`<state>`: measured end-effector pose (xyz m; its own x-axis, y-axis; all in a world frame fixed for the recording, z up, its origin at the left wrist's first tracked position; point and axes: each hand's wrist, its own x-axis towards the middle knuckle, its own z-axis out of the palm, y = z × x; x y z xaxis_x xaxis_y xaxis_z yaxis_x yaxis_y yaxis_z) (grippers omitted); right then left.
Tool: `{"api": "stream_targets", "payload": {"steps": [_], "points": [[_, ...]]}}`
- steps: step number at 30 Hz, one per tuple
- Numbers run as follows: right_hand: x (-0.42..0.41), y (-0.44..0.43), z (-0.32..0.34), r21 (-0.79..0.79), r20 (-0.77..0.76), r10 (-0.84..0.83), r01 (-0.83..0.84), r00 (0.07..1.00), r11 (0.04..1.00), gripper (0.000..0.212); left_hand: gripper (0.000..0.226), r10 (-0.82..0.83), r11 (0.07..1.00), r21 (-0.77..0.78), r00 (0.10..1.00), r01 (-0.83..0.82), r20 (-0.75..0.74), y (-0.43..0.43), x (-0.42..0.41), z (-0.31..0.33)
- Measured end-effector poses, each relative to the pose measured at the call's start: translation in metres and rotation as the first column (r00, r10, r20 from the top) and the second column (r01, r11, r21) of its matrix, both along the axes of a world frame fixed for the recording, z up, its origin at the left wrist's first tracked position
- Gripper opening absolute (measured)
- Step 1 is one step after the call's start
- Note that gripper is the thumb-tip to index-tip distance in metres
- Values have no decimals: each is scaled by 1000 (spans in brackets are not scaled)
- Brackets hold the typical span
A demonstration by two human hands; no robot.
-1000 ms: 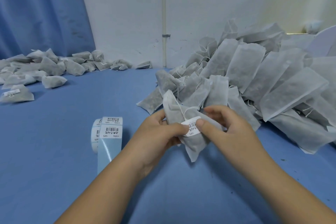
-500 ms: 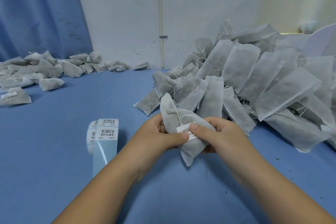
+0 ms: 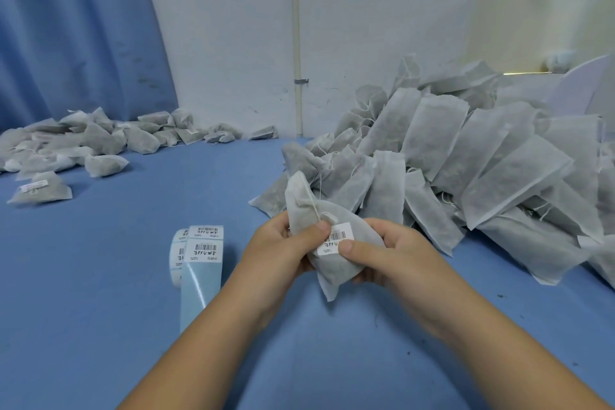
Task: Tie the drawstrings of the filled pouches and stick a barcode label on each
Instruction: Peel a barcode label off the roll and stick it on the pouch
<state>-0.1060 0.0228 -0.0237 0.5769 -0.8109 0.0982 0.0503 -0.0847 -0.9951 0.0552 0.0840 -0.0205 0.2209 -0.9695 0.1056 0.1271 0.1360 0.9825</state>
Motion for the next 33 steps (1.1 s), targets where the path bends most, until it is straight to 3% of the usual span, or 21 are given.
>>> {"api": "stream_targets", "payload": {"steps": [3,7,12,20,26,29,33], "points": [[6,3,-2,47,51,-36,33,998,998,17,24,-33,999,31,997,31,72,4,1,5],[23,7,3,82,55,-55,51,997,995,21,29,-93,994,58,992,89,81,13,14,15],[70,7,31,67,-14,-26,27,1000,997,21,39,-82,997,3,997,82,10,36,51,35],[188,3,61,-35,-127,5,-9,992,999,28,24,318,948,55,944,-314,-84,62,171,56],[250,-9,49,-35,-237,45,-55,971,998,16,8,705,679,306,709,-667,-17,60,272,15],[272,-18,45,-38,-259,64,-76,964,996,14,6,773,613,358,628,-704,-89,44,315,1],[288,-35,43,-54,-264,63,-80,962,995,17,15,738,674,244,615,-698,-279,16,362,9]]}}
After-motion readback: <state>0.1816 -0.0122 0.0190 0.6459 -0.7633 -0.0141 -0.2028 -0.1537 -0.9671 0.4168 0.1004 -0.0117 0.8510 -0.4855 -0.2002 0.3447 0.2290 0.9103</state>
